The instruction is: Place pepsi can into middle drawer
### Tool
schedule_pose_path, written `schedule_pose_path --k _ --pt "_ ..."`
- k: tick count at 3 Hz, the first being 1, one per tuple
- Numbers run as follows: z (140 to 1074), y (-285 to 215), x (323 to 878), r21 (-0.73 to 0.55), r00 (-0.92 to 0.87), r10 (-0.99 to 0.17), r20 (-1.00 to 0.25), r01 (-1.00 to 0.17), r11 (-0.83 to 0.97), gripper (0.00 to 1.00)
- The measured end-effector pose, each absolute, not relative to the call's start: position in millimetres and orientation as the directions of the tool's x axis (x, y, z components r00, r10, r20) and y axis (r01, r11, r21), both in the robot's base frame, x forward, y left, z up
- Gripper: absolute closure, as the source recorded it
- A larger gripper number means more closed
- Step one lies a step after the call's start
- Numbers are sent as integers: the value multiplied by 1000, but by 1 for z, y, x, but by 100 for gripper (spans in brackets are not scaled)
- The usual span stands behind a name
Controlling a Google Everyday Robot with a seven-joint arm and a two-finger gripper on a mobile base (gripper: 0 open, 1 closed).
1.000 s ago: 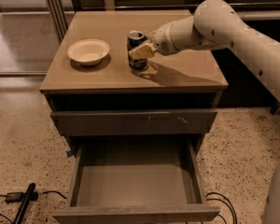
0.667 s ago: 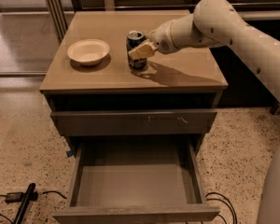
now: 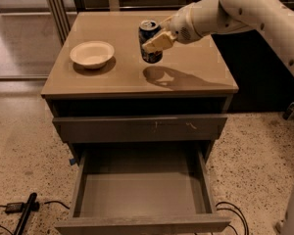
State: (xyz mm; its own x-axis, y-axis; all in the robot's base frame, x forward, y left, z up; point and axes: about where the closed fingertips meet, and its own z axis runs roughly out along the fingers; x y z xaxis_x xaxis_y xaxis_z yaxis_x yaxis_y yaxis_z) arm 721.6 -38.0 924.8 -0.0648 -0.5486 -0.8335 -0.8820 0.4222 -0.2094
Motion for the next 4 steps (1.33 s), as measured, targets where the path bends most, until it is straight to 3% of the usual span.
schedule_pose_path --k 2,4 --pt "987 -100 654 -288 26 -573 -819 -882 372 100" --pt "1003 -156 549 -252 3 -519 -855 -876 410 100"
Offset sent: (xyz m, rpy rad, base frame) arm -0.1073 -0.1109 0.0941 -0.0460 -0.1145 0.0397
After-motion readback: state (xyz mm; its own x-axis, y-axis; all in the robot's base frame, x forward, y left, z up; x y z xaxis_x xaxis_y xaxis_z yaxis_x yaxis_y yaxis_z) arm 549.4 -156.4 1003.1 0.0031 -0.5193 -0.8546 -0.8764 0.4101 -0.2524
